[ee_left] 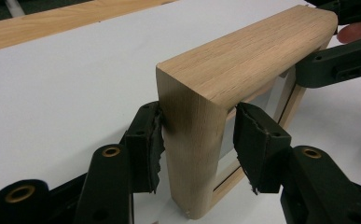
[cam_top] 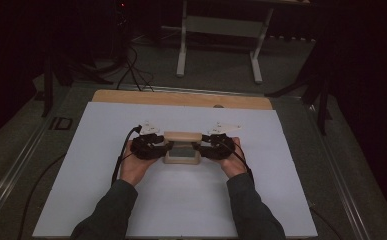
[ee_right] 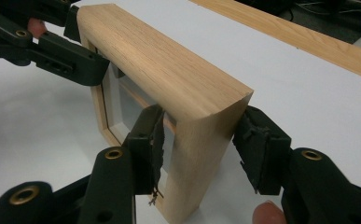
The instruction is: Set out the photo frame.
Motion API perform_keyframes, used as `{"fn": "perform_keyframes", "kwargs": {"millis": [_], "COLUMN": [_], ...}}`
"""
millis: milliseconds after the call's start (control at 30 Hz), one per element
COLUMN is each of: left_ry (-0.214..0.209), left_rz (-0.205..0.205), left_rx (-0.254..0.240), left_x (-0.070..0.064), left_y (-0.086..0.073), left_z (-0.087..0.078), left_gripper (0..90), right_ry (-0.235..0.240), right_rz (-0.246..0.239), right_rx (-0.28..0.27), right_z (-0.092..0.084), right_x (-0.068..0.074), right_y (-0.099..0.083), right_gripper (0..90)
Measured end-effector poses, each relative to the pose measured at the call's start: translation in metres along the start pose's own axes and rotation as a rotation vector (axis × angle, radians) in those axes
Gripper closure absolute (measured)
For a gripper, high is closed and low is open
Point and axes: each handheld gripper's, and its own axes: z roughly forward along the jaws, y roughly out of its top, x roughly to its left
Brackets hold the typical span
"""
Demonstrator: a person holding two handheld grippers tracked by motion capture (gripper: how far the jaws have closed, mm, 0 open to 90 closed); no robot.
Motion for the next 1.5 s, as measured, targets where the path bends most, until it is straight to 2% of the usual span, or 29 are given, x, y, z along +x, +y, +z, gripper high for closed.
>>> {"fn": "perform_keyframes", "kwargs": {"millis": [233,467,633,1167,1500], "left_ry": [-0.003,0.001,-0.009,-0.048,-0.044], "left_rz": [-0.011,-0.030,-0.025,-0.032,-0.054], "left_rx": [0.006,0.012,0.021,0.020,0.038], "left_x": [0.002,0.006,0.008,0.012,0.010], "left_y": [0.002,0.003,0.004,0.003,0.003], "left_z": [0.003,0.008,0.010,0.011,0.010], "left_gripper": [52.5,52.2,51.8,51.6,51.9], "right_ry": [0.000,-0.026,-0.025,-0.023,-0.022], "right_rz": [0.032,0.046,0.055,0.056,0.061], "right_rx": [-0.002,0.018,0.023,0.033,0.028], "right_z": [0.002,0.005,0.006,0.006,0.006], "right_x": [-0.004,-0.006,-0.007,-0.005,-0.007], "right_y": [0.000,-0.001,-0.002,-0.003,-0.003], "right_gripper": [51.9,52.9,52.6,52.3,53.2]}}
